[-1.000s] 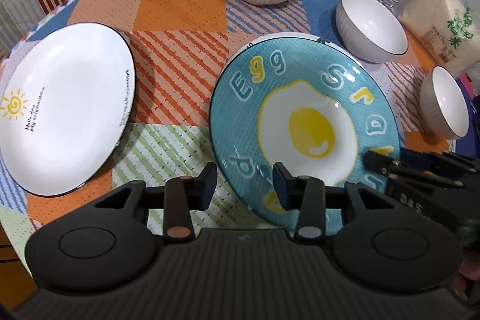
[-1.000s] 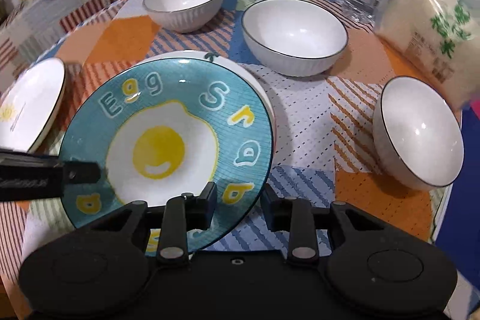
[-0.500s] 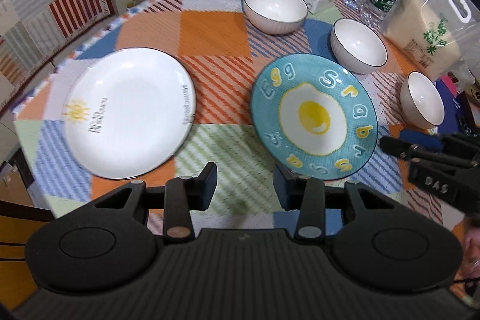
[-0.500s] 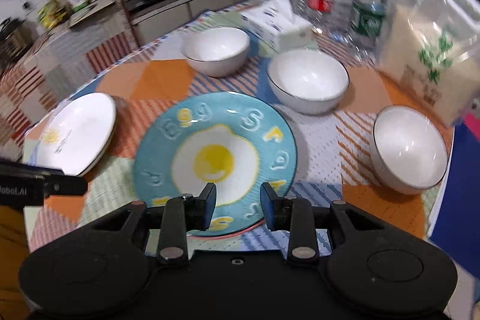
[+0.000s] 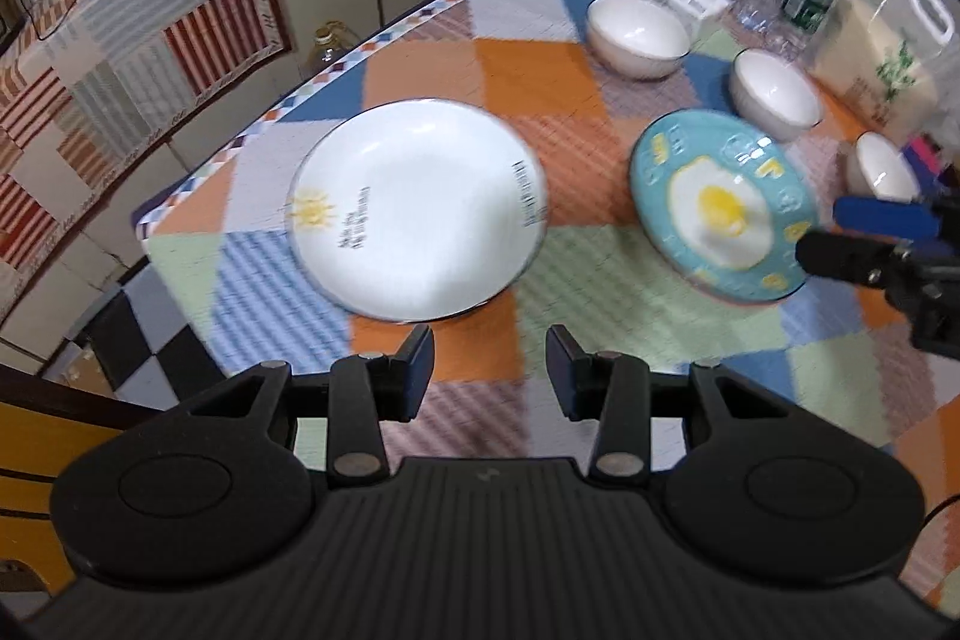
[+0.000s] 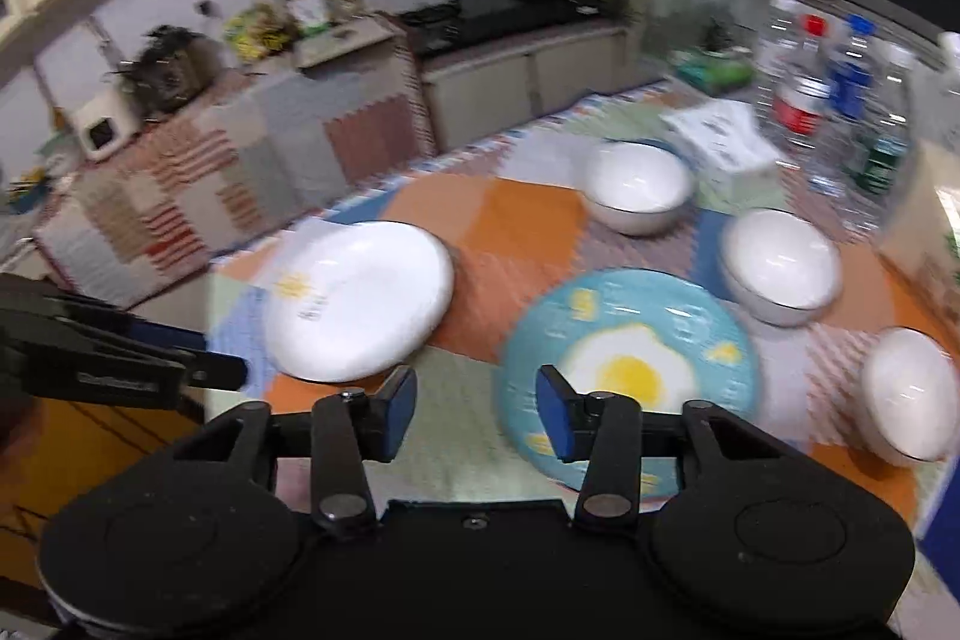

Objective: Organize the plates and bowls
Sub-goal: 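Move both grippers to the white sun plate and grip its rim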

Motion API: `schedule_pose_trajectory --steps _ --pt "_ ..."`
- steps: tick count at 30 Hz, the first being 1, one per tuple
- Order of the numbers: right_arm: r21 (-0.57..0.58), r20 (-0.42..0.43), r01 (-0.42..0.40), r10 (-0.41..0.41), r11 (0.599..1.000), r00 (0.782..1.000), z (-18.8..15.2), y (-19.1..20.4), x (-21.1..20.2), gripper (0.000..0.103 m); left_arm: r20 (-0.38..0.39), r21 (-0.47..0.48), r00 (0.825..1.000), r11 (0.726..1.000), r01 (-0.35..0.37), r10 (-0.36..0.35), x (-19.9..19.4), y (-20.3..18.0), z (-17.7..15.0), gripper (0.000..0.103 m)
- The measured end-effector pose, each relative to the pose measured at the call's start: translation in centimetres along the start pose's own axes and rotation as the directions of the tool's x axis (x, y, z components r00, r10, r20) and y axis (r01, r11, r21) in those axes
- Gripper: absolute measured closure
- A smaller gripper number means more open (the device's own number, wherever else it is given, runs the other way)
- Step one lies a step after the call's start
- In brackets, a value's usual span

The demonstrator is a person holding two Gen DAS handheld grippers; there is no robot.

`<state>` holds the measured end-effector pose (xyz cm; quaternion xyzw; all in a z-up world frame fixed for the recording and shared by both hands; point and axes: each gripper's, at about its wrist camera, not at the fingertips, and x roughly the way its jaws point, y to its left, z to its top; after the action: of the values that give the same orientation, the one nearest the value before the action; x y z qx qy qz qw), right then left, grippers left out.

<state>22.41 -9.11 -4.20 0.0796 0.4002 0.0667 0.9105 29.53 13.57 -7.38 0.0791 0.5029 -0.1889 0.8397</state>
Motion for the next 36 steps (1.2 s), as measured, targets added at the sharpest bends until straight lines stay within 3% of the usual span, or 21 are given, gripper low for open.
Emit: schedule_pose_trajectory --steps 6,12,16,24,32,36 --pt "-0.014 0.049 -0.093 0.094 0.996 0.994 -0.1 2.8 3.4 0.043 0.014 -0.028 1.0 1.0 -0.014 0.014 1.7 4.2 -0.8 0.06" --pt "0.067 0.083 -0.133 0.127 0.989 0.988 -1.0 3.5 9.7 0.042 0.054 -0.102 0.999 0.995 0.002 0.004 5.0 7.7 -0.7 0.059" --pt "0.16 0.056 -0.089 0.081 0.983 0.995 -1.9 3.0 13.8 0.042 0.051 -0.137 0.998 0.99 0.033 -0.026 7.6 9.4 -0.1 0.058" --pt "0.265 0.009 -0.086 0.087 0.96 0.996 -3.4 1.7 18.0 0.043 0.012 -0.177 1.0 0.984 0.001 0.001 12.3 12.1 0.8 0.053" --pt "0.269 0.016 -0.078 0.076 0.96 0.997 -3.6 2.5 19.7 0.043 -0.009 -0.205 0.998 0.977 0.054 -0.057 15.4 13.6 1.3 0.052" --pt "0.266 0.022 -0.067 0.064 0.962 0.998 -3.1 2.6 20.5 0.047 -0.017 -0.182 0.998 0.982 0.048 -0.052 16.4 13.5 1.6 0.051"
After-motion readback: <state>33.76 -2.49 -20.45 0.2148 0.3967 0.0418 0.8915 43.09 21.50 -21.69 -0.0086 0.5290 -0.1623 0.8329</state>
